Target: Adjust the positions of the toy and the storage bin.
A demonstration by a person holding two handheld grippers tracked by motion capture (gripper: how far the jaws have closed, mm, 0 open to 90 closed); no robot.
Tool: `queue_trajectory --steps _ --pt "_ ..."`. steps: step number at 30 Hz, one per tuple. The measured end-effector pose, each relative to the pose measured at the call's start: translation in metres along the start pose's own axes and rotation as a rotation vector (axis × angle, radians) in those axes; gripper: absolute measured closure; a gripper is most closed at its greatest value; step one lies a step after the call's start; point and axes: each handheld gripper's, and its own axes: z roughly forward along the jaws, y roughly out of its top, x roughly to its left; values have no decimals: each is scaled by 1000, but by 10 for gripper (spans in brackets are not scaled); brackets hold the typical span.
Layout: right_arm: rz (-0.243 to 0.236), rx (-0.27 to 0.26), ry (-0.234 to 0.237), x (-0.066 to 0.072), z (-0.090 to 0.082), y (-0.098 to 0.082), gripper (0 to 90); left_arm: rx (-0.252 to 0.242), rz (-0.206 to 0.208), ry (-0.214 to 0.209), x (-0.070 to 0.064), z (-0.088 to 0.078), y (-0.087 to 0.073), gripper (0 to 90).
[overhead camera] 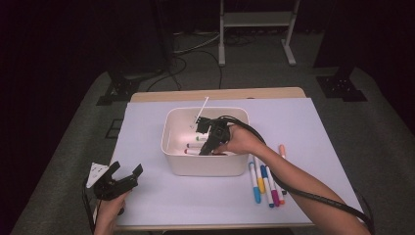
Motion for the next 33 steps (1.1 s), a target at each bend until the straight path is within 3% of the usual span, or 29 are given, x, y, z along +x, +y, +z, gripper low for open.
queue_trajectory --steps 16,25,29,33 --pt "-9 55 -3 0 12 4 748 -3 -3 3 1 -1 0 33" --pt "-14 50 -21 1 9 6 708 -5 -4 3 1 -1 1 33" --pt "-12 29 -38 4 0 5 708 -4 -5 4 1 -1 0 32" --pt "-10 -37 -59 10 -23 1 708 -4 -1 4 2 -1 0 33"
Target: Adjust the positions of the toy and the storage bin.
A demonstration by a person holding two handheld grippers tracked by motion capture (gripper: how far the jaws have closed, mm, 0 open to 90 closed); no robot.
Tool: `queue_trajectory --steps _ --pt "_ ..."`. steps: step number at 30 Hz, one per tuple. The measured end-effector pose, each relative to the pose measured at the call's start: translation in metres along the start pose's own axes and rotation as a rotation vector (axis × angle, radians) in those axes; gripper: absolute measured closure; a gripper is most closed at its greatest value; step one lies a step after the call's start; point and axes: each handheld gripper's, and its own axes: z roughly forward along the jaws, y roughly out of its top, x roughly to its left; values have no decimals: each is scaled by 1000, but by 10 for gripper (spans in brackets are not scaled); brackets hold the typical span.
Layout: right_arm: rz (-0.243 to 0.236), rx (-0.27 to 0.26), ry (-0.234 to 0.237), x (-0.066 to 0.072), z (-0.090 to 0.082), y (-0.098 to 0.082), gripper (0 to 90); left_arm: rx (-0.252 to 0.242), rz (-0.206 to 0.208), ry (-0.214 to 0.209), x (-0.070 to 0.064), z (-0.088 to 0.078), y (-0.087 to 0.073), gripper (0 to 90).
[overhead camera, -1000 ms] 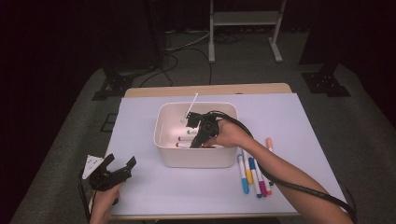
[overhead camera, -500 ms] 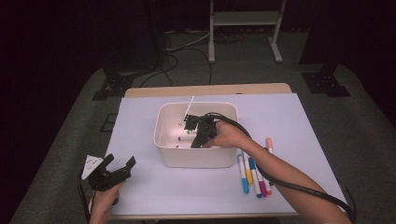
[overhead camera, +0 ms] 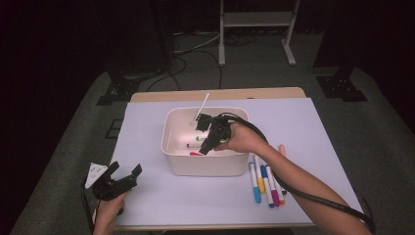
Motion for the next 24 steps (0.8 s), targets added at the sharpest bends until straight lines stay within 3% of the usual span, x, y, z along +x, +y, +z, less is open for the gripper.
queue_trajectory --steps 5,9,15,19,24 --pt "10 -101 -38 6 -41 -15 709 -1 -1 2 0 0 0 32" --pt "29 -186 -75 10 -76 -38 710 -1 -3 3 0 0 0 33" --pt "89 -298 -141 10 -119 -92 711 2 0 4 -2 0 0 33" --pt "162 -325 -177 8 -128 -132 710 5 1 6 -3 0 0 32" --pt "261 -311 -193 -7 -114 -181 708 4 2 4 -4 1 0 33"
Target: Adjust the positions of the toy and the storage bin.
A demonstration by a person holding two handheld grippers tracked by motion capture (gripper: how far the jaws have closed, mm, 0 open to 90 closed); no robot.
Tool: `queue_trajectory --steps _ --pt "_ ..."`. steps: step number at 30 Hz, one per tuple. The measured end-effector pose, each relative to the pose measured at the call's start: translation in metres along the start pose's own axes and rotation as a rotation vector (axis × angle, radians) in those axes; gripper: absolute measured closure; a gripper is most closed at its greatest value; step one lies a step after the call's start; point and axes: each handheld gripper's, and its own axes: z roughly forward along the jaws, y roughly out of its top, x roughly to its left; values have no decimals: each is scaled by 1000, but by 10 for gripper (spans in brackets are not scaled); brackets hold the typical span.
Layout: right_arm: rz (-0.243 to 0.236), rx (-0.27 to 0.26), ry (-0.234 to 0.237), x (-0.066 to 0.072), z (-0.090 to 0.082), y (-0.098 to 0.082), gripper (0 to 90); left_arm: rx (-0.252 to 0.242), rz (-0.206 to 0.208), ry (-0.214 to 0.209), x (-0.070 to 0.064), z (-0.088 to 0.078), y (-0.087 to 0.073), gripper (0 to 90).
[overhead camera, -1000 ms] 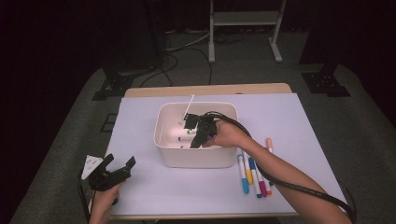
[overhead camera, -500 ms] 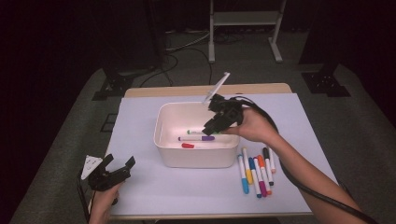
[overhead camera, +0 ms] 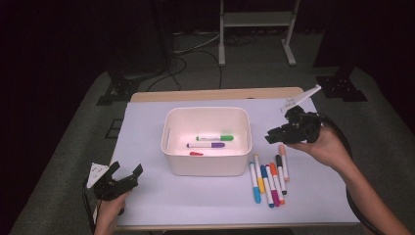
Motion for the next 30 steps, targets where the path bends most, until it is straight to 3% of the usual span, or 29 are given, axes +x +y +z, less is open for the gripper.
queue_trajectory --steps 8,15,19,25,30 --pt "176 41 -27 -40 31 -64 696 7 4 1 1 1 -1 33" --pt "262 75 -68 -56 56 -93 696 6 2 2 1 0 -1 33" --pt "271 109 -113 -59 67 -100 697 5 1 2 1 0 -1 33" --pt "277 142 -138 -60 80 -105 697 6 4 1 1 0 -1 33" --pt "273 148 -190 -60 79 -107 693 2 0 4 2 -1 -1 32"
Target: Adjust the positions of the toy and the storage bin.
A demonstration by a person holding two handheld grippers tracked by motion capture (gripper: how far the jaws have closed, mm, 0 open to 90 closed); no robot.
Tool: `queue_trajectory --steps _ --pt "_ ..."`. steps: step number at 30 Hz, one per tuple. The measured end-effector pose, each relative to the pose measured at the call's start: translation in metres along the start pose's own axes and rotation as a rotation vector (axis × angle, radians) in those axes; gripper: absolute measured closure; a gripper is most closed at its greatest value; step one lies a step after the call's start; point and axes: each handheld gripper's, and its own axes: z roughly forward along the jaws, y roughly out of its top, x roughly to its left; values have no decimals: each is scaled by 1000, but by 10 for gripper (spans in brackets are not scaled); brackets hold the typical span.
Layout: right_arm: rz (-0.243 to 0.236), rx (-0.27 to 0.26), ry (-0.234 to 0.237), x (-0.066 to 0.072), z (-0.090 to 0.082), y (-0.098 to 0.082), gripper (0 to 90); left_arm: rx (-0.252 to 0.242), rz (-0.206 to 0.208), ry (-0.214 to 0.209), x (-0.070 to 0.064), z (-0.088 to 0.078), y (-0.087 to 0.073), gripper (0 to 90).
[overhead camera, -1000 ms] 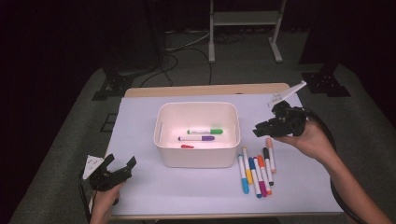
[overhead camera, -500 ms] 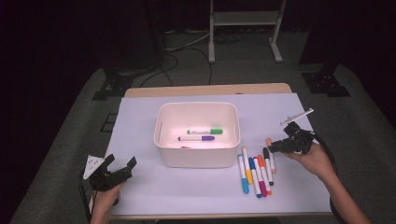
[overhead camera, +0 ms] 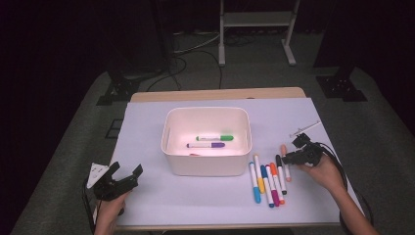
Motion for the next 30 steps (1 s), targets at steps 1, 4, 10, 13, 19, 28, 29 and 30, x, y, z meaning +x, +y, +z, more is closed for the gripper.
queue_trajectory --steps 1,4,10,13,19,28,29,30 --pt "0 3 -4 0 -1 -1 693 0 -1 0 0 0 0 33" --pt "5 8 -25 -2 -3 -5 691 0 -1 0 0 0 0 33" --pt "20 23 -47 -9 -3 -17 689 3 4 -2 -1 0 0 33" --pt "18 21 -68 -11 -3 -22 715 6 5 -2 -1 1 0 33" --pt "-1 19 -92 -9 -2 -22 750 5 4 -2 -1 1 0 33" --pt "7 25 -48 -10 -5 -22 758 4 4 -1 0 0 0 33" --pt "7 24 -40 -9 -7 -22 758 4 3 -1 -1 1 0 33" --pt "6 23 -35 -8 -9 -23 758 4 3 -1 -1 1 0 33"
